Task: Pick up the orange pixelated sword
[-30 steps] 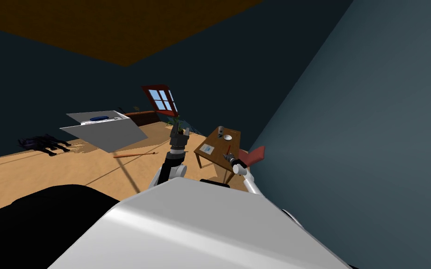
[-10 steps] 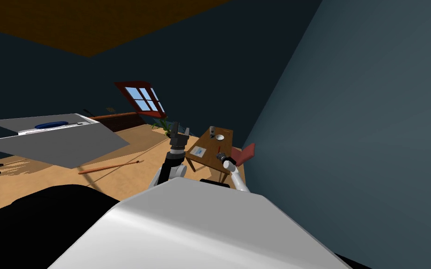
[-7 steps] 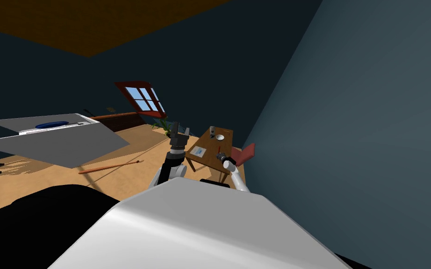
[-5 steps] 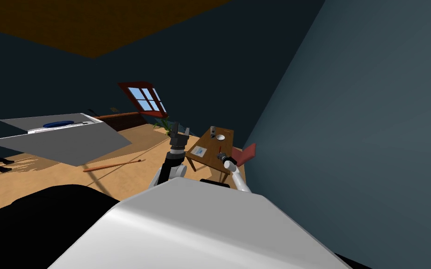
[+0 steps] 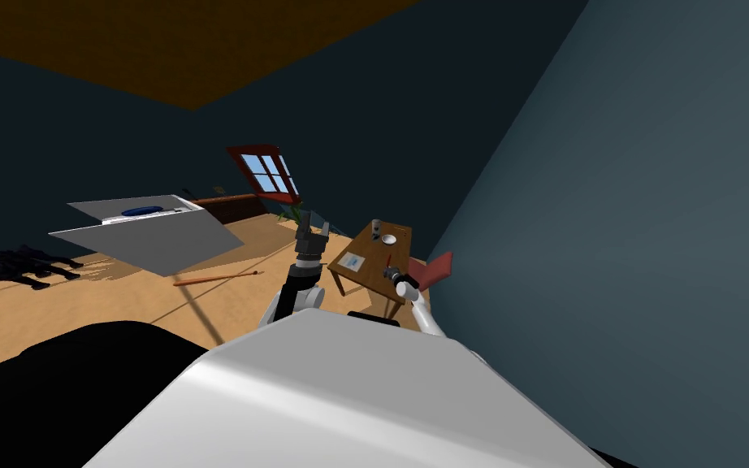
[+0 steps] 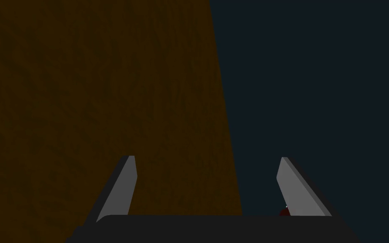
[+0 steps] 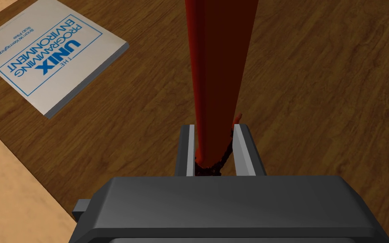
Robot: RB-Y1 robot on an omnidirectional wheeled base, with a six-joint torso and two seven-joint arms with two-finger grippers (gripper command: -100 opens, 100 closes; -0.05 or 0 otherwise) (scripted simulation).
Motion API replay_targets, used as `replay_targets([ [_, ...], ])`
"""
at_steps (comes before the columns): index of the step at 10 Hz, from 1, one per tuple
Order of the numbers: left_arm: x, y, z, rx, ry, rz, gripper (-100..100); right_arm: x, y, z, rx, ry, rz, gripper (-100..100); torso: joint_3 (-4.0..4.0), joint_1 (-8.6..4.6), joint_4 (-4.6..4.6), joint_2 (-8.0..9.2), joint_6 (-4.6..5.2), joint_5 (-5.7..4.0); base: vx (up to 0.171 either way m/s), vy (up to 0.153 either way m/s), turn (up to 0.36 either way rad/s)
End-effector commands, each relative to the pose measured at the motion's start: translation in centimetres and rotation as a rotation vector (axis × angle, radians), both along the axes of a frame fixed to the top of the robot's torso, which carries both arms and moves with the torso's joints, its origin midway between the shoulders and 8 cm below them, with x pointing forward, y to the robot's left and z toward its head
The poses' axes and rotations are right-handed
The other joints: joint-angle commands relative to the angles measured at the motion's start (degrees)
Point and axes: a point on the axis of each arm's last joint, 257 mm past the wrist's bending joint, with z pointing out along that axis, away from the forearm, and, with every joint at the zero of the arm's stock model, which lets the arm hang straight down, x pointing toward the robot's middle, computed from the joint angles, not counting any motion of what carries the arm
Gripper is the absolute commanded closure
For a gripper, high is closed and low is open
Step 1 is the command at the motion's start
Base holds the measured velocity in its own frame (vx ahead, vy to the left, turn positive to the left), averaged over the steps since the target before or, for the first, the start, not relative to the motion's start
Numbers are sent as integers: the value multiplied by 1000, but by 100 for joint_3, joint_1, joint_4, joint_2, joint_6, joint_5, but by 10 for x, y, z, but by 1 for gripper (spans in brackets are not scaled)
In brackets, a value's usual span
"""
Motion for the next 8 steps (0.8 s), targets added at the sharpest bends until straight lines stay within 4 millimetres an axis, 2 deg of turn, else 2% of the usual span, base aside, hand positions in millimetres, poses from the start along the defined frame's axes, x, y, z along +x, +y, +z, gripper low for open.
replay_targets([
  [1,0,0,0,0,0,0,0,1,-16,1,3,2,-18,100,0,0,0,0,0,0,-24,33,92],
  [3,0,0,0,0,0,0,0,1,-40,4,-5,-1,-36,100,2,1,2,2,-1,0,-31,44,135],
  [4,0,0,0,0,0,0,0,1,-40,4,3,3,-41,100,3,3,2,4,-2,1,-24,31,24],
  [6,0,0,0,0,0,0,0,0,-62,7,1,2,-59,100,1,-4,1,1,0,-1,-24,30,110],
  [7,0,0,0,0,0,0,0,0,-57,8,-2,0,-54,100,3,-2,4,3,-2,-1,-9,12,19],
  [8,0,0,0,0,0,0,0,0,-58,9,1,2,-56,0,0,-7,2,-1,-1,-2,0,0,0],
])
